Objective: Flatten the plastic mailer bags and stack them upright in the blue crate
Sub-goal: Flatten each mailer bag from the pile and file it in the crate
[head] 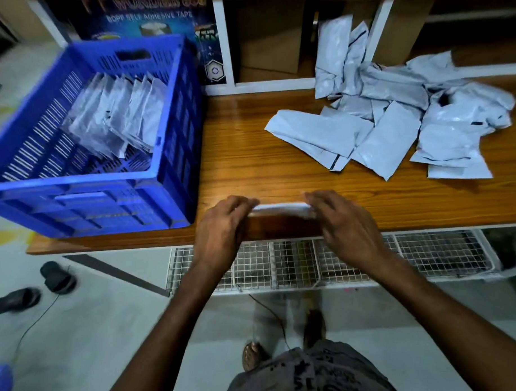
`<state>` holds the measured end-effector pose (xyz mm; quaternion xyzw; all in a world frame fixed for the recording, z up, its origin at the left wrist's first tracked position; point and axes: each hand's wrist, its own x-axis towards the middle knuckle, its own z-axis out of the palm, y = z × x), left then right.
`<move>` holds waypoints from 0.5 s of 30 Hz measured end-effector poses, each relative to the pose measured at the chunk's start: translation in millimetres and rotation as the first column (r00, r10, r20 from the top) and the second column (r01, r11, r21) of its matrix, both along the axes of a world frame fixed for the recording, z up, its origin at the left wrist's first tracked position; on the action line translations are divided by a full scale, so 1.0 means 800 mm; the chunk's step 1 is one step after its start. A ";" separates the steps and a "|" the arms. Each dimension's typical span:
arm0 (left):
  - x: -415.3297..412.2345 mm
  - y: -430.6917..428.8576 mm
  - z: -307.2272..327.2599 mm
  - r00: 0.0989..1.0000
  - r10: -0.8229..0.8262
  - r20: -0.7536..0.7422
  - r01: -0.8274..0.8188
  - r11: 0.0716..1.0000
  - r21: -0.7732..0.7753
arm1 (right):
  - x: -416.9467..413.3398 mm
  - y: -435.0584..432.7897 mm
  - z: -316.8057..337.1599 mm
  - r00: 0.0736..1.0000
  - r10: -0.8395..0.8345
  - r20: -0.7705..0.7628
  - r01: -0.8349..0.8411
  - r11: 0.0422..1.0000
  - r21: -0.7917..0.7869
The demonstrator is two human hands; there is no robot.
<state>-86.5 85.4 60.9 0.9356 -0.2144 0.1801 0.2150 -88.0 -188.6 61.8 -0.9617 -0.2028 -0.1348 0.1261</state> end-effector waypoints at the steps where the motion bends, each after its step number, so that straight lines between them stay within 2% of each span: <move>1: 0.005 -0.001 0.013 1.000 0.023 0.011 -0.022 0.998 -0.056 | 0.006 -0.002 0.016 1.000 -0.016 0.020 0.016 0.999 0.037; 4: 0.033 -0.001 0.028 0.995 0.100 -0.016 -0.101 0.988 -0.120 | 0.034 -0.012 0.045 1.000 0.009 -0.030 -0.005 0.992 0.124; 8: 0.071 -0.004 0.003 0.986 0.135 -0.100 -0.137 0.990 -0.016 | 0.080 -0.020 0.031 0.963 0.011 -0.270 0.004 0.998 0.056; 10: 0.077 -0.015 -0.014 0.974 0.210 -0.081 -0.206 0.977 0.049 | 0.090 -0.017 0.015 0.977 -0.056 -0.207 0.044 0.997 -0.058; 12: 0.074 -0.031 -0.029 0.971 0.233 -0.050 -0.227 0.969 0.093 | 0.089 -0.003 0.003 0.988 -0.105 -0.114 0.095 0.991 -0.094; 13: 0.071 -0.038 -0.038 0.977 0.205 -0.059 -0.197 0.973 0.122 | 0.087 0.007 -0.004 0.988 -0.110 -0.113 0.101 0.992 -0.077; 15: 0.072 -0.050 -0.059 0.977 0.155 -0.144 -0.127 0.975 0.184 | 0.086 0.031 -0.019 0.976 -0.075 -0.203 0.059 0.995 -0.082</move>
